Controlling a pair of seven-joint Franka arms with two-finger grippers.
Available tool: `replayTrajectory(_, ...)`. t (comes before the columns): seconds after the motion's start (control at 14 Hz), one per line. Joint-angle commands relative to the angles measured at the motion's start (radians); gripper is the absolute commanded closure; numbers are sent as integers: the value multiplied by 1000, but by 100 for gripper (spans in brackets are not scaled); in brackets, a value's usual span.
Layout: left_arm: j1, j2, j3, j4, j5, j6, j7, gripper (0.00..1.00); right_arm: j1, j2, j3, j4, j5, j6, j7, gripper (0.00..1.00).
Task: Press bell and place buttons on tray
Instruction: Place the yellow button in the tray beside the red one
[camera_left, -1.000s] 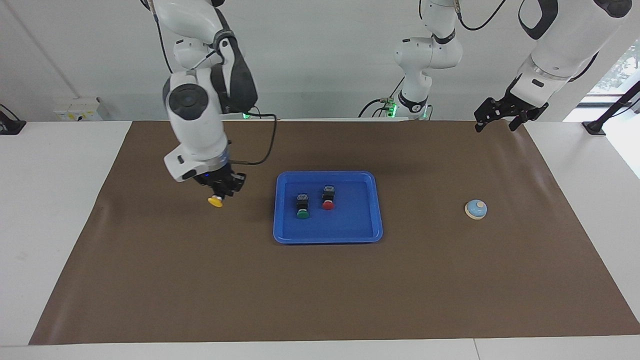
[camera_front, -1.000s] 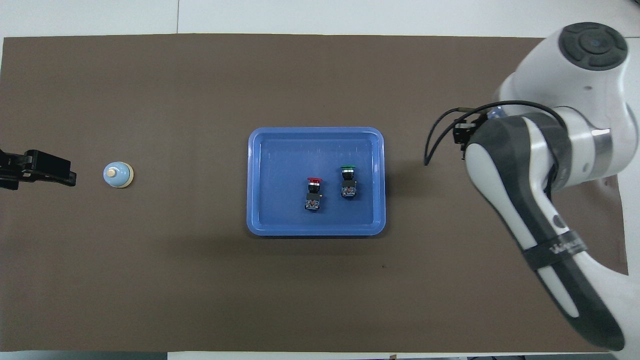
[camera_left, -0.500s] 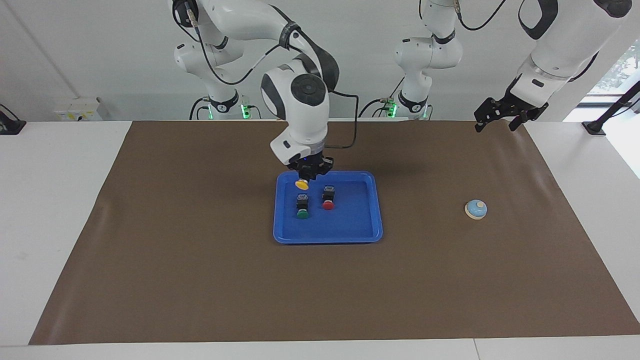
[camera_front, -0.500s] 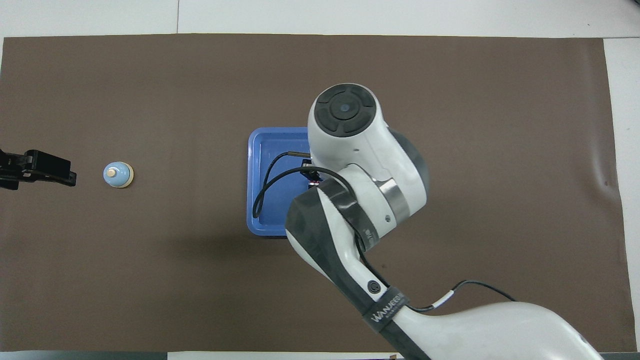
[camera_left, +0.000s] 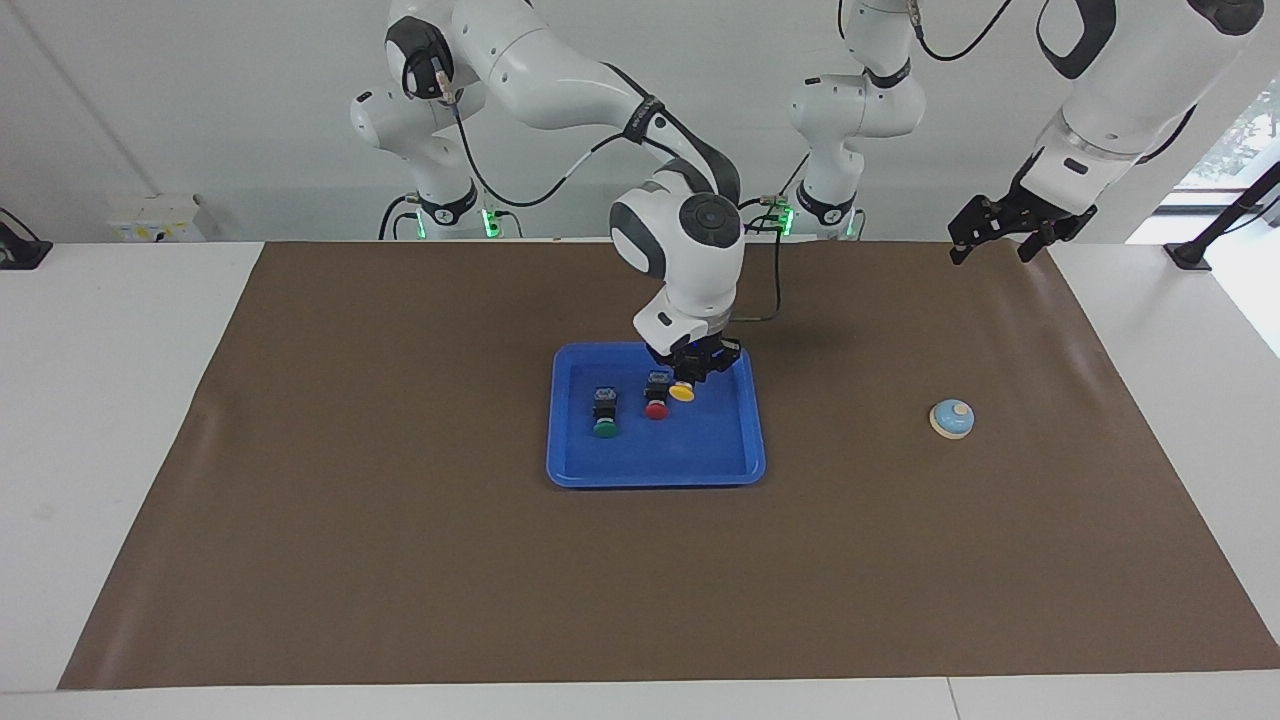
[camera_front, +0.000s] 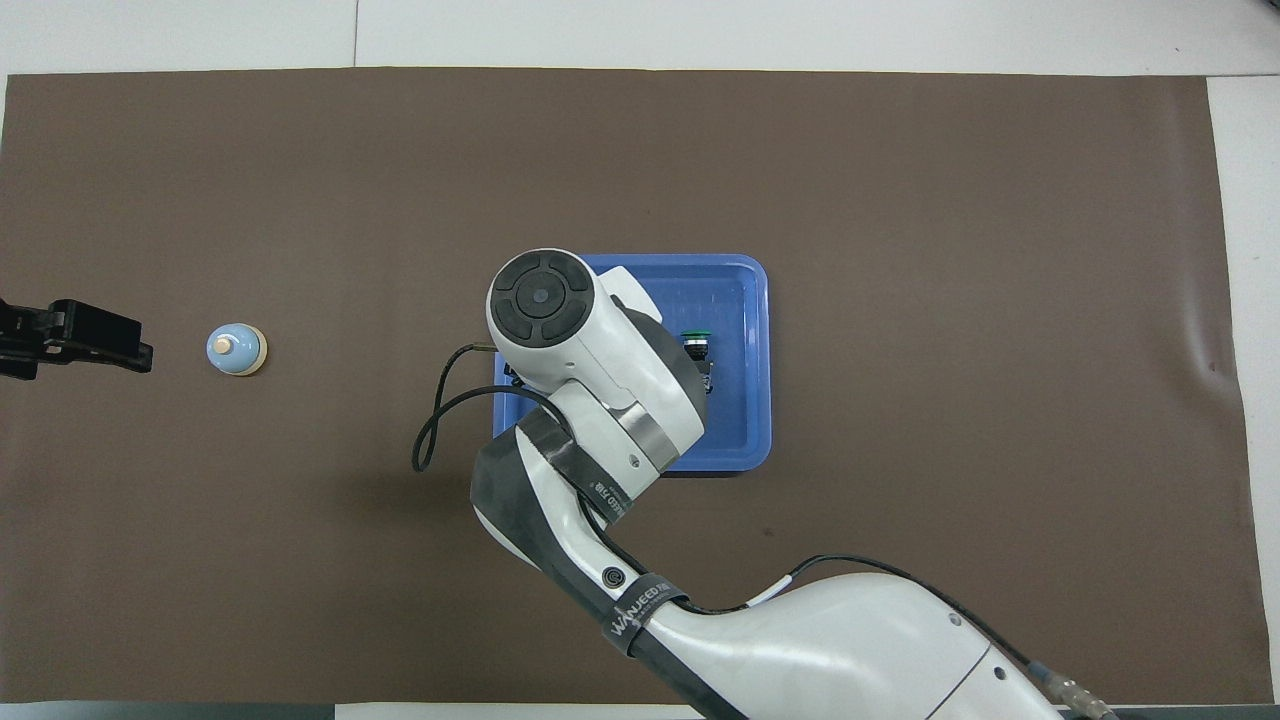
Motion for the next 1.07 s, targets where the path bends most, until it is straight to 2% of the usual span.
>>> replayTrajectory(0.0, -9, -22, 8, -17, 7, -3, -6, 0, 17, 37, -6, 3, 5, 45, -4, 100)
replayTrajectory(0.21, -9, -22, 8, -17, 7, -2, -6, 0, 37, 67, -6, -4, 0, 84, -9, 100)
replayTrajectory(0.57, -9, -22, 8, -17, 7, -2, -6, 0, 43, 69, -6, -28, 0, 119, -36, 100)
replayTrajectory(0.64, -9, -22, 8, -17, 7, -2, -6, 0, 45, 67, -6, -42, 0, 140, -29, 91)
replayTrajectory(0.71, -9, -22, 8, -17, 7, -2, -6, 0, 49, 67, -6, -45, 0, 141, -27, 25)
replayTrajectory(0.79, -9, -22, 8, -17, 7, -2, -6, 0, 52, 66, -6, -44, 2, 136, -26, 0)
replayTrajectory(1.0, -9, -22, 8, -17, 7, -2, -6, 0, 29, 12, -16, -40, 9, 87, -13, 0)
